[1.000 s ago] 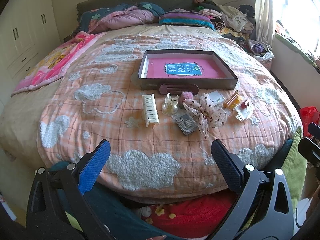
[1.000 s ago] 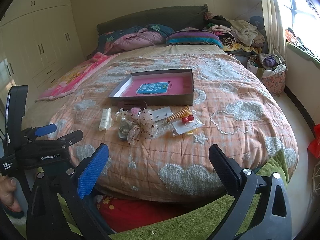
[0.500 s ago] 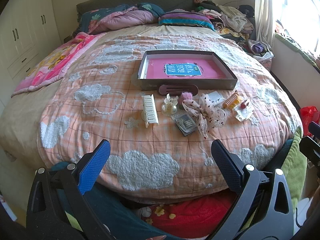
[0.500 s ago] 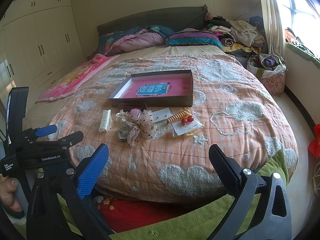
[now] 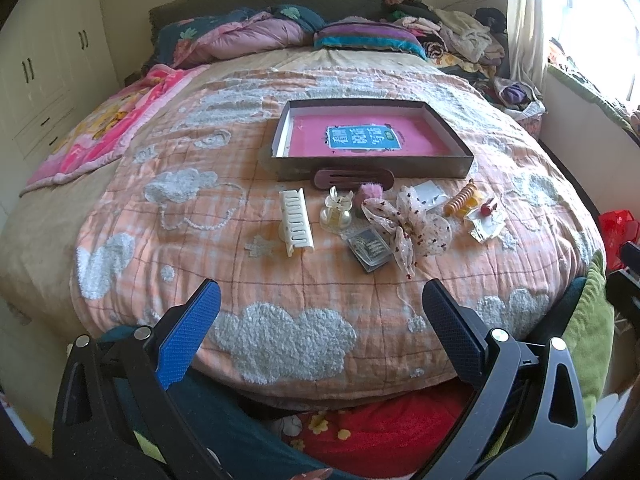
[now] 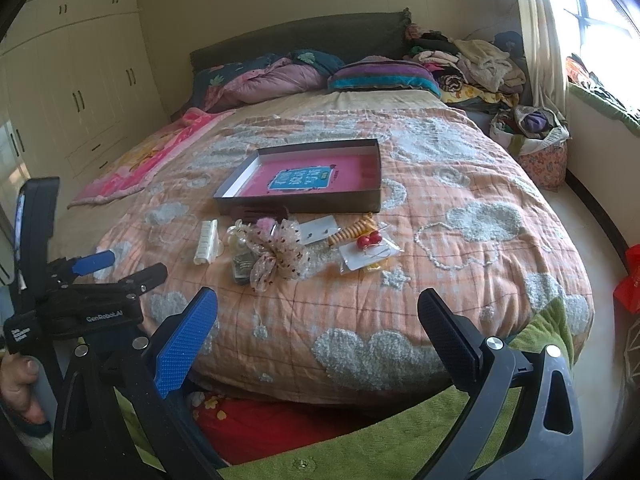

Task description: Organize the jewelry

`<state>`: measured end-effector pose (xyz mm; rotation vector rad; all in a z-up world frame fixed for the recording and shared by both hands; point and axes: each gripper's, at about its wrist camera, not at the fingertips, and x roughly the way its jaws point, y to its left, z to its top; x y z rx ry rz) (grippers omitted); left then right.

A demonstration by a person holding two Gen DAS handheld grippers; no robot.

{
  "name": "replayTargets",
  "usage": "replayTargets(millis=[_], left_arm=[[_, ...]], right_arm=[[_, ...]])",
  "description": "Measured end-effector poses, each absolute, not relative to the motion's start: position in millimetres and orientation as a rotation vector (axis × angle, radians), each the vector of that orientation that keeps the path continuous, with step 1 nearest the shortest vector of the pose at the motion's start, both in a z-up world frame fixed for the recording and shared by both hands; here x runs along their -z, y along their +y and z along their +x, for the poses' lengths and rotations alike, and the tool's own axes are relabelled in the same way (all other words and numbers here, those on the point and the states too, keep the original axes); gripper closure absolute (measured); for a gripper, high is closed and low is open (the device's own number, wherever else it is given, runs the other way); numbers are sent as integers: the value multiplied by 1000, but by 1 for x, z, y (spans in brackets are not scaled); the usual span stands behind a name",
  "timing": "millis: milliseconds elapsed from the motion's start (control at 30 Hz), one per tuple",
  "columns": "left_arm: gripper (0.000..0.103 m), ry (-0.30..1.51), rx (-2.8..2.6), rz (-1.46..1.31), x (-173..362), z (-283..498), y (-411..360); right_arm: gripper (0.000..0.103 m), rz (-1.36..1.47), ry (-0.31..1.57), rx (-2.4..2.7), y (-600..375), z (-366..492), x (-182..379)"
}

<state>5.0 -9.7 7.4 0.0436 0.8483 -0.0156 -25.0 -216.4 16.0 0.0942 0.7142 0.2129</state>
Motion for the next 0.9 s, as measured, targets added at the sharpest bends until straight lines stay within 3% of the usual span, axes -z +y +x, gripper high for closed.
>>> replayTargets(millis=[367,900], left_arm=[[8,871,23,44,2,35,-20],[8,779,-35,44,-53,86,-16]], right_arm=[[4,84,667,-166,-246,-20,-36],[4,57,586,-213,-255,31,-68]])
